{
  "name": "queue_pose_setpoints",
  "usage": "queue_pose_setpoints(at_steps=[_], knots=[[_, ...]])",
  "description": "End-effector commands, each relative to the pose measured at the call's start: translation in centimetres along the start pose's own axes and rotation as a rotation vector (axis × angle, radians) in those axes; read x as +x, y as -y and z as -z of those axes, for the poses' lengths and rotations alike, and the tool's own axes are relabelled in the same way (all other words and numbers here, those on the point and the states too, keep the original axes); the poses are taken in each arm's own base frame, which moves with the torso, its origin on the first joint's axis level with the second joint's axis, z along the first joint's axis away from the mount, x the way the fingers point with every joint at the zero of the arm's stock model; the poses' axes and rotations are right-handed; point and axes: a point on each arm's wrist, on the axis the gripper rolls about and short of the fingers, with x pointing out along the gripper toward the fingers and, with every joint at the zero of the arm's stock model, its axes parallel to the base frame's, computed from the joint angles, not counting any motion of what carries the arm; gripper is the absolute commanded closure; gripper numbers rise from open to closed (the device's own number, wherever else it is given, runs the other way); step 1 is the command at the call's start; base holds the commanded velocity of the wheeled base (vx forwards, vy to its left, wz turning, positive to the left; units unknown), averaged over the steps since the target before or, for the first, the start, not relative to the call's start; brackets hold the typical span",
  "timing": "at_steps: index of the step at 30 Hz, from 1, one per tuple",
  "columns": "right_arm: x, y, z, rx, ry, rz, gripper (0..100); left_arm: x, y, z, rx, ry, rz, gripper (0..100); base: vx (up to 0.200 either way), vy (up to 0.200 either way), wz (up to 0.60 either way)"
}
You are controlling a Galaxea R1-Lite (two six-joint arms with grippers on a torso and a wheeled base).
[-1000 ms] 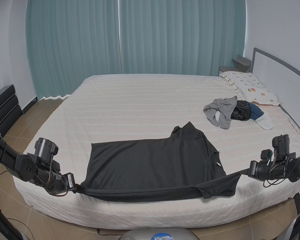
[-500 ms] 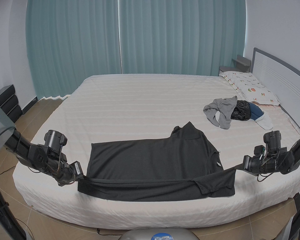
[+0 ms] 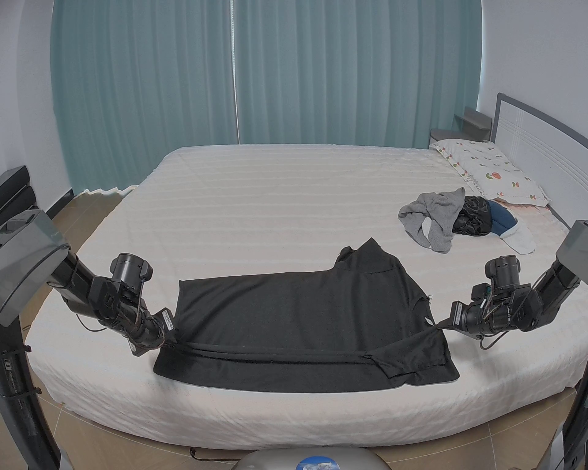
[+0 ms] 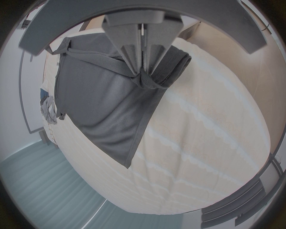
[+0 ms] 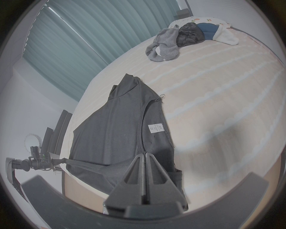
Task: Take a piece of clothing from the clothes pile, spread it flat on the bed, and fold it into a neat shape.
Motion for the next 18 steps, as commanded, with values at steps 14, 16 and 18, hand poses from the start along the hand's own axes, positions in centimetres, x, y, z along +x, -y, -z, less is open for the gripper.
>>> queue_pose_setpoints(at_steps=[14,16,18], knots=[[-2.8,-1.6,0.7,0.183,0.018,-0.023,0,-2.2,-1.0,-1.9,-0.103,0.032,0.075,0,0.0,0.0,0.0],[-3.9,-2.0,1.6,0.214,0.012,-0.017,0,-3.4,-1.7,-1.8,-0.125,0.028,0.103,0,0.0,0.0,0.0],[-4.6,-2.6,2.8,0.262,-0.003,-0.014,0,-4.2,-2.2,-1.5,-0.14,0.013,0.125,0,0.0,0.0,0.0]])
